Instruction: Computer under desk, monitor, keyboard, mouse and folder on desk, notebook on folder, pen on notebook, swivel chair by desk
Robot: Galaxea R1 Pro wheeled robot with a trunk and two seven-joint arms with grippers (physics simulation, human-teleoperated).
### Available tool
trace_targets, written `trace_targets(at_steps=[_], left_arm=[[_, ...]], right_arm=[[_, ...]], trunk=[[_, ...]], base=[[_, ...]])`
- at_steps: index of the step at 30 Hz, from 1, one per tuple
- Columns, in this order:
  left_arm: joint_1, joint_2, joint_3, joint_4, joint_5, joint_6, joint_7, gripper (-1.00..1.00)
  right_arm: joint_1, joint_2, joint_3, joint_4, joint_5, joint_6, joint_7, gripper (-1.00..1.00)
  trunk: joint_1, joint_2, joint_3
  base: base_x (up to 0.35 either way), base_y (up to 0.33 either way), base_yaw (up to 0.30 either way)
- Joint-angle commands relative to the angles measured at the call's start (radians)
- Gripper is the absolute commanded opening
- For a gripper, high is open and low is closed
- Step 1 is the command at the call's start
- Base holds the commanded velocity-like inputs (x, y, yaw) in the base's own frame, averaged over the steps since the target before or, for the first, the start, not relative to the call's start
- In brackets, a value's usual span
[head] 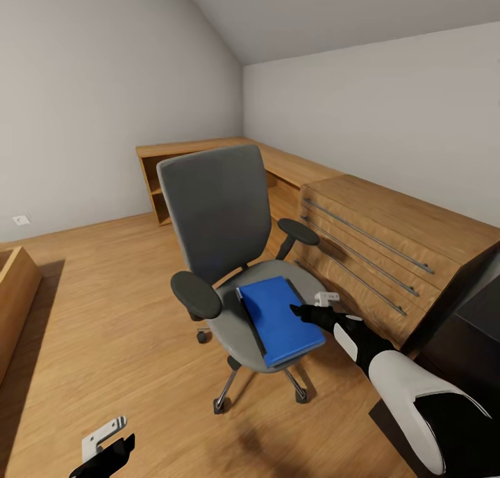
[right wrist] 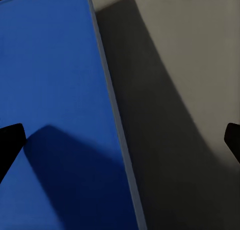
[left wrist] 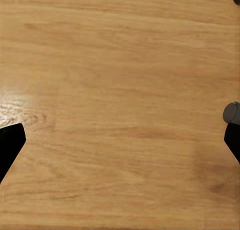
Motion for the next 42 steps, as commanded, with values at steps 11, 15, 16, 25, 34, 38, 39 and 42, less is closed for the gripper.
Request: trace_targets(at_steps=[11,15,16,25,34,38,39,42], left_arm=[[0.0,0.0,-0.001,-0.001,0.011,0.004,0.006,1.0],[0.0,0.0,-0.001,-0.002,0.011,0.004,0.006,1.0],[0.0,0.0,-0.001,-0.002,0.011,0.004,0.007,1.0],[0.0,0.0,-0.001,-0.001,0.011,0.004,0.008,1.0],[-0.001,0.0,-0.001,-0.001,0.011,0.004,0.008,1.0],[-0.001,0.0,-0.001,-0.001,0.011,0.004,0.008,1.0],[0.0,0.0,-0.001,-0.001,0.011,0.004,0.008,1.0],[0.0,0.0,-0.001,-0.001,0.011,0.004,0.008,1.0]], right_arm=[[0.0,-0.003,0.015,0.024,-0.005,0.005,0.0,1.0],[0.0,-0.003,0.015,0.024,-0.005,0.005,0.0,1.0],[0.0,-0.003,0.015,0.024,-0.005,0.005,0.0,1.0],[0.0,-0.003,0.015,0.024,-0.005,0.005,0.0,1.0],[0.0,-0.003,0.014,0.024,-0.005,0.005,0.0,1.0],[0.0,-0.003,0.014,0.024,-0.005,0.005,0.0,1.0],[0.0,-0.003,0.015,0.024,-0.005,0.005,0.0,1.0],[0.0,-0.003,0.014,0.024,-0.005,0.005,0.0,1.0]], trunk=[[0.0,0.0,-0.001],[0.0,0.0,-0.001],[0.0,0.0,-0.001],[0.0,0.0,-0.001],[0.0,0.0,-0.001],[0.0,0.0,-0.001],[0.0,0.0,-0.001],[0.0,0.0,-0.001]], base=[[0.0,0.0,0.0],[0.0,0.0,0.0],[-0.012,0.0,0.0],[-0.13,0.0,0.0],[-0.012,0.0,0.0],[-0.104,-0.014,0.0],[-0.226,-0.051,0.0],[-0.117,-0.028,0.0]])
